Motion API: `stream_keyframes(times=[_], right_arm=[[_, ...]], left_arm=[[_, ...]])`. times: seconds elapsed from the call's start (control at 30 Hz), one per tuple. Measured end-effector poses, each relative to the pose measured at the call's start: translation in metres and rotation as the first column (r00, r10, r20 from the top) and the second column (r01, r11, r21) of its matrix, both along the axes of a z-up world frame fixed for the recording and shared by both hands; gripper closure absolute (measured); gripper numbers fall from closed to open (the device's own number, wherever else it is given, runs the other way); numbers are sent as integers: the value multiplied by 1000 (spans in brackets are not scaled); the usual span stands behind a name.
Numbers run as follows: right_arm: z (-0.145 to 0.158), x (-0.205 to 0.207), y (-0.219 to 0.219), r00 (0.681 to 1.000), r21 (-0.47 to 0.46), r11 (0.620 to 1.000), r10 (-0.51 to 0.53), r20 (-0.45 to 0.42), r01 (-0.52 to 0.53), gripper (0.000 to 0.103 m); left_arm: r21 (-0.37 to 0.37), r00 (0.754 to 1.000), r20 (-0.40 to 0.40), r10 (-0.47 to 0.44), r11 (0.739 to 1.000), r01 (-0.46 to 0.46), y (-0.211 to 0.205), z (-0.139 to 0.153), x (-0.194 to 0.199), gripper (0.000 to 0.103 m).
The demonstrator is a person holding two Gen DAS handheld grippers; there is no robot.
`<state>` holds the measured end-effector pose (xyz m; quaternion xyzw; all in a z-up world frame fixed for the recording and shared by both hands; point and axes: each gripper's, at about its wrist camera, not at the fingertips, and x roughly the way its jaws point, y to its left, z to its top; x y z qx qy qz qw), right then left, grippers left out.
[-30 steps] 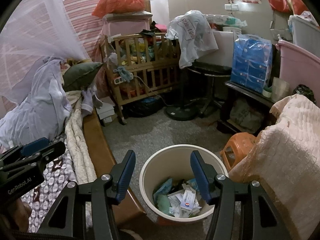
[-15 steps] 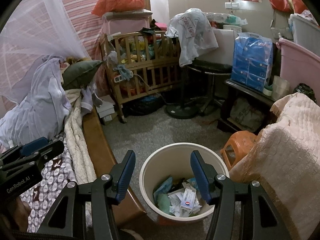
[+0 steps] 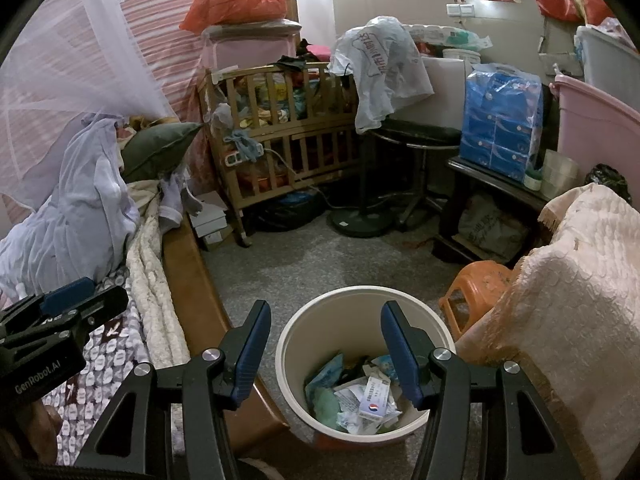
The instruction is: Collect trash
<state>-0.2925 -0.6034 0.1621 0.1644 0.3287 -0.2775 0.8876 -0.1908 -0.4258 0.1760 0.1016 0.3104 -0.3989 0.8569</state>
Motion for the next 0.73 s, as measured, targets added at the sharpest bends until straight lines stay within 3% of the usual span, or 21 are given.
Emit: stream_keyframes(times=[0.73], right_arm=[[-4,7,5,999,3,1000,11,-32,-11,48]], left_arm=[[-11,1000,-15,18,1000,-18,12,-8,9,47]])
